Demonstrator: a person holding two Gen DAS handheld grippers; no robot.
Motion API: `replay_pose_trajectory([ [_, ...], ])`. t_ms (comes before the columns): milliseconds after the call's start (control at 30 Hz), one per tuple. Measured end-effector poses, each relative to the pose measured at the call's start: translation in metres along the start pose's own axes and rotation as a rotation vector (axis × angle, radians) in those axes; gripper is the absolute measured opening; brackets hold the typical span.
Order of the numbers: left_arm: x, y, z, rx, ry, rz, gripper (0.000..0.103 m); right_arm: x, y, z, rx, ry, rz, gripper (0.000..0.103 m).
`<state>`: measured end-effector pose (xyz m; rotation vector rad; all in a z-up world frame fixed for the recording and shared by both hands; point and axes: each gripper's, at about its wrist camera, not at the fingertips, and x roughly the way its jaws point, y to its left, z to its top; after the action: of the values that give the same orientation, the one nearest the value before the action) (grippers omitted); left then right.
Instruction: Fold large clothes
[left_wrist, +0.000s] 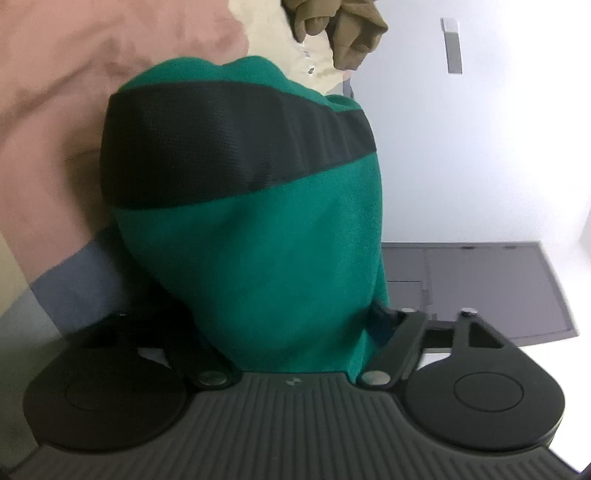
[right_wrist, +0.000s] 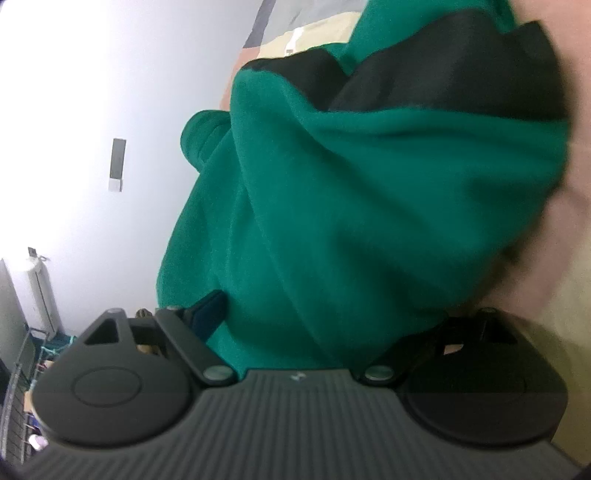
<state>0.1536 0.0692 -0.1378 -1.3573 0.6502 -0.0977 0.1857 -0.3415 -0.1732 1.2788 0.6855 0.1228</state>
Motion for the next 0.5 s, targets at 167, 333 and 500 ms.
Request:
replay_pose_trajectory([
  [167,-0.012,-0.011,-0.004,0.097,-0.024,0.04,0.03,-0.003,0.015,-0.001,-0.128,-0.008,-0.021,0.057],
  [333,-0.038,-0.013,-0.022,0.12,-0.063,0.015,0.022,-0.016,0.037,-0.004,-0.271,-0.014,-0.041,0.042],
  [500,-0.068,-0.02,-0.039,0.156,-0.051,0.012,0.021,-0.039,0.045,-0.013,-0.332,-0.022,-0.05,0.04],
])
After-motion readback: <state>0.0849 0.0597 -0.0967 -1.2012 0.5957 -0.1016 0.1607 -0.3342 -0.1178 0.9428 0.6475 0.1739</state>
